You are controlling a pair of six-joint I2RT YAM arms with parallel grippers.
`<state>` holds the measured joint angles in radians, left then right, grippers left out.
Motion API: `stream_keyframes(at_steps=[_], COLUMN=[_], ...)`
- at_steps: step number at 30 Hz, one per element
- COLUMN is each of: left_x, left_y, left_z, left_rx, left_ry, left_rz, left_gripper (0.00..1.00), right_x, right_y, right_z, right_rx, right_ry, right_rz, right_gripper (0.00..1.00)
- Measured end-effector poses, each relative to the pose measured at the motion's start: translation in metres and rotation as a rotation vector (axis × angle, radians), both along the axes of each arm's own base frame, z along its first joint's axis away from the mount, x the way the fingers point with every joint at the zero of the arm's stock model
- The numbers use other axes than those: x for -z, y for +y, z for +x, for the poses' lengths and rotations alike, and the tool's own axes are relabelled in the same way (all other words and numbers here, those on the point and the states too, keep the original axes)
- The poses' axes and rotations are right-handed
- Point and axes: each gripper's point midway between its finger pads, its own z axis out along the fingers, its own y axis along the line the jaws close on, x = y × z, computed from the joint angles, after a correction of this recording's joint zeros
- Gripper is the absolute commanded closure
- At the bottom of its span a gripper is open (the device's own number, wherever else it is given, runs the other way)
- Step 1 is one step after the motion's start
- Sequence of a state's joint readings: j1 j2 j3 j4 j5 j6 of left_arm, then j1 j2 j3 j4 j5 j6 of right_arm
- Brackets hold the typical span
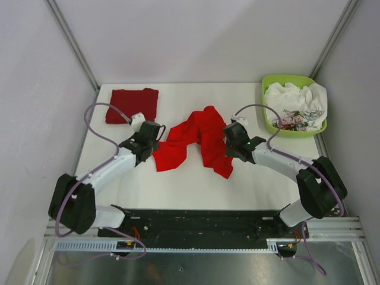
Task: Fold and stack the t-shirts
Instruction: Flatten out the tshirt
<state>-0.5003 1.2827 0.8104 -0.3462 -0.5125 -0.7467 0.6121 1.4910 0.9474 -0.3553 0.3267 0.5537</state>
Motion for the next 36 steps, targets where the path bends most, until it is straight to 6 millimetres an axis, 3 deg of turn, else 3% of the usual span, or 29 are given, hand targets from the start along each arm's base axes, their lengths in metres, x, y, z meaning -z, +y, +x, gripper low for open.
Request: stream_keyframes(at_steps=[3, 7, 23, 30, 32, 36], left_x=[0.01, 0.0, -0.004, -0.004, -0.004, -0.004], left_y=[0.012, 0.005, -0.002, -0.002, -0.001, -0.001], left_z=[0.012, 0.026, 0.027, 0.027, 0.027, 0.027], left_rx=[-0.029, -0.01, 0.015, 0.02, 0.021, 0.021], left_ry=[0.056, 0.048, 0.046, 0.047, 0.047, 0.047], left_rz=[0.006, -0.023, -0.044, -0.039, -0.038, -0.037], left_gripper=[1.0, 1.0, 1.0, 1.0, 1.0, 1.0], right_x=[0.018, 0.038, 0.039, 0.059, 0.064, 0.064], right_y=[0.012, 0.02, 0.051, 0.054, 0.054, 0.057], right_z=[-0.008, -0.014, -0.04, -0.044, -0.045, -0.043], right_rx=[-0.05, -0.082, -0.131, -0.122, -0.119, -0.113], right_ry=[0.044, 0.093, 0.092, 0.133, 0.147, 0.143], right_rz=[-0.003, -0.008, -0.007, -0.024, -0.031, -0.021], right_gripper=[0.6, 0.6, 0.59, 0.57, 0.64, 0.91])
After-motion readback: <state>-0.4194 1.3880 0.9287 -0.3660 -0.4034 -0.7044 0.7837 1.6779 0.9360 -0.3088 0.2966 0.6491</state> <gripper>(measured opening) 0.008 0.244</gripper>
